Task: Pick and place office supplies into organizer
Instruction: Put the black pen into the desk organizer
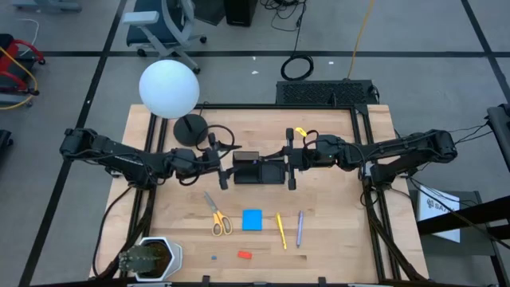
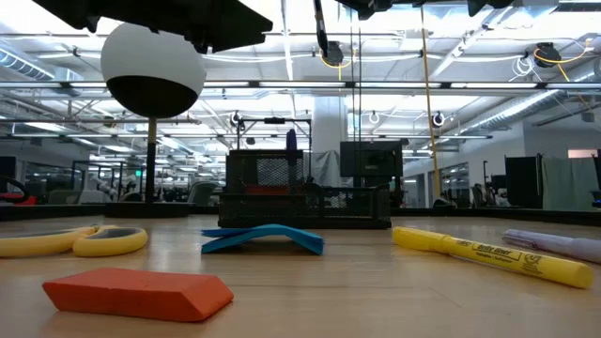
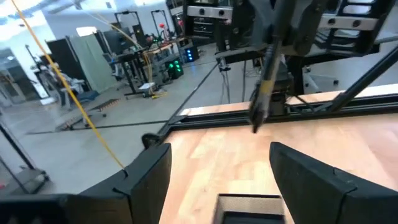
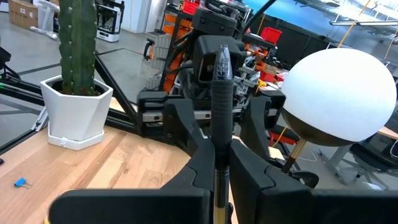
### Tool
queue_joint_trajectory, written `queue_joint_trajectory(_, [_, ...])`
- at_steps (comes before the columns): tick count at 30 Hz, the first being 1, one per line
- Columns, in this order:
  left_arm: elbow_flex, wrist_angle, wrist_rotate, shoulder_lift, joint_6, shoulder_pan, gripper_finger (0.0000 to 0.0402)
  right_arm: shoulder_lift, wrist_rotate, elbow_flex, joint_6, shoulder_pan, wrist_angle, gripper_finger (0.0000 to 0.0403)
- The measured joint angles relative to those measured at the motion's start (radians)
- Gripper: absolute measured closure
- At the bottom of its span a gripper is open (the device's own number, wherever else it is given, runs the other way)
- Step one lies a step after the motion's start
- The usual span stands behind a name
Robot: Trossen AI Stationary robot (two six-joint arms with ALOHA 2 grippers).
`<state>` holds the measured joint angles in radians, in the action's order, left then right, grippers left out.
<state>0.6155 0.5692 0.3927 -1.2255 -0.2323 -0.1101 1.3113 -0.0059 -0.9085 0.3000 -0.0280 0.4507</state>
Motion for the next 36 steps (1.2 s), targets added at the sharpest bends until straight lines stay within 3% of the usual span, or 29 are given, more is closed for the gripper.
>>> queue_joint_trajectory(19, [0.0, 0.061, -0.007, -0.017, 0.136, 0.002, 0.0127, 0.0, -0.033, 0.0, 0.0, 0.0, 0.018, 0.0386])
queue_joint_trajectory(28, [0.012, 0.185, -0.179, -0.077, 0.178, 0.018, 0.0128, -0.001, -0.051, 0.0, -0.003, 0.0, 0.032, 0.0386])
queue_joint_trajectory(36, [0.051, 0.251, -0.191, -0.198, 0.161, 0.028, 0.0126, -0.001, -0.052, 0.0, -0.004, 0.0, 0.039, 0.0386])
